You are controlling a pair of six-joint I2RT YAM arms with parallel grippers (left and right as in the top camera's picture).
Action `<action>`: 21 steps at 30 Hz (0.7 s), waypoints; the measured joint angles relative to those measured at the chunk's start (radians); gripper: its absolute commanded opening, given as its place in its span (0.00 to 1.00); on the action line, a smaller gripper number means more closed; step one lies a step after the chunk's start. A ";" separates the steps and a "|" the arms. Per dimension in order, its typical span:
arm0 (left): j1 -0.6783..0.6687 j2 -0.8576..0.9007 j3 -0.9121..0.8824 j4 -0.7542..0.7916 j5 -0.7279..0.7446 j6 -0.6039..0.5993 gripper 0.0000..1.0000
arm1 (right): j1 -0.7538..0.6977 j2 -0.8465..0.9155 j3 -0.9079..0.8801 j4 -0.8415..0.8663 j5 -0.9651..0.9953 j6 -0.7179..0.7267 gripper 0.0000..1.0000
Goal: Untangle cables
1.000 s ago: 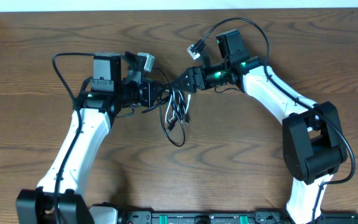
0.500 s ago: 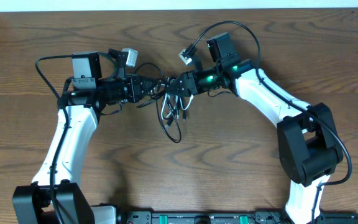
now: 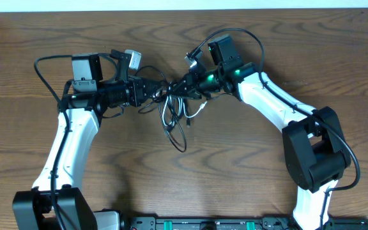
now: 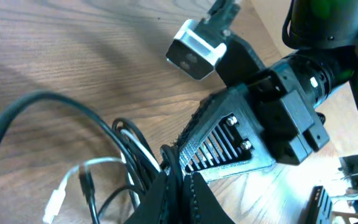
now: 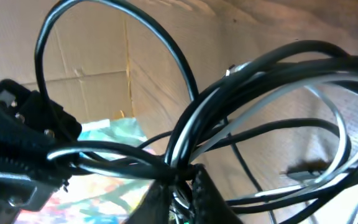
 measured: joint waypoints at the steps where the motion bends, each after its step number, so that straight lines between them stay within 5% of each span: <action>1: 0.000 0.000 0.000 -0.003 0.000 0.009 0.07 | 0.000 0.000 0.000 0.003 -0.001 0.025 0.17; 7: 0.000 0.000 -0.002 -0.010 -0.001 0.051 0.07 | 0.000 0.000 -0.001 0.037 -0.018 0.176 0.45; 21: 0.002 0.000 -0.002 -0.009 0.000 0.072 0.07 | 0.003 0.000 -0.001 0.108 -0.014 0.312 0.39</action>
